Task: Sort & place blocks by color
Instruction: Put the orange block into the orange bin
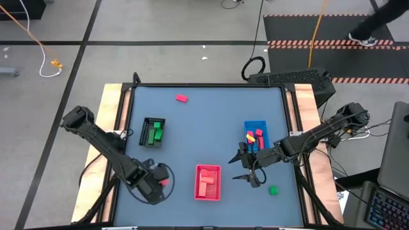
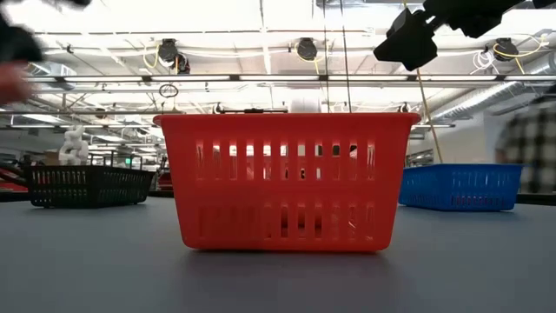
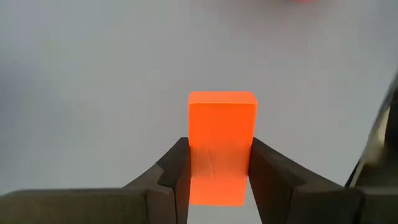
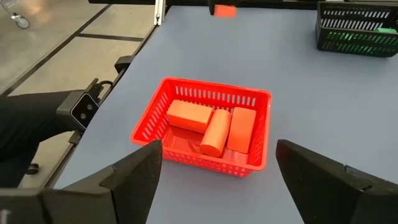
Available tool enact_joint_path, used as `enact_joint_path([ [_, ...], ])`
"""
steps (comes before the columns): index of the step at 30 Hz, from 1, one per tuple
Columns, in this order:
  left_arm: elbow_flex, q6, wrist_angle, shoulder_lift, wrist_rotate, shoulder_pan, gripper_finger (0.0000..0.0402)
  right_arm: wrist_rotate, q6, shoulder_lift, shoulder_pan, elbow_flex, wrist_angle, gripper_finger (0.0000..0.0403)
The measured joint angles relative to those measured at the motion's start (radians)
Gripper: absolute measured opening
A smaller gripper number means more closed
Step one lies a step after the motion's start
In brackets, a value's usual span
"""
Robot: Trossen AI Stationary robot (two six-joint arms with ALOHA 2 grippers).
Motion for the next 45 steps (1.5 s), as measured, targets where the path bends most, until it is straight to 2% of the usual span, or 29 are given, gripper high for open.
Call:
enact_joint_path([
  [5,0.106,0.133,0.000,0.011,-0.138,0.053,0.0124,0.001,0.000,0.000,0.000,0.000,-0.012,0.0306],
  [8,0.149,0.219,0.001,0.029,-0.164,0.093,0.0124,0.002,-0.012,0.000,-0.003,0.000,-0.021,0.0306],
  [16,0.225,0.404,0.133,0.121,-0.157,0.189,0.0124,0.003,-0.004,0.000,-0.008,0.000,-0.104,0.0306],
  [28,0.391,0.513,0.149,0.266,-0.155,0.226,0.0124,0.000,0.142,-0.055,-0.007,0.000,-0.359,0.0306],
  [37,0.404,0.554,0.207,0.364,-0.123,0.238,0.0124,0.028,0.166,-0.136,-0.006,0.000,-0.459,0.0306],
  [45,0.404,0.582,0.289,0.374,-0.120,0.255,0.0124,0.026,0.153,-0.143,-0.007,0.000,-0.449,0.0306],
])
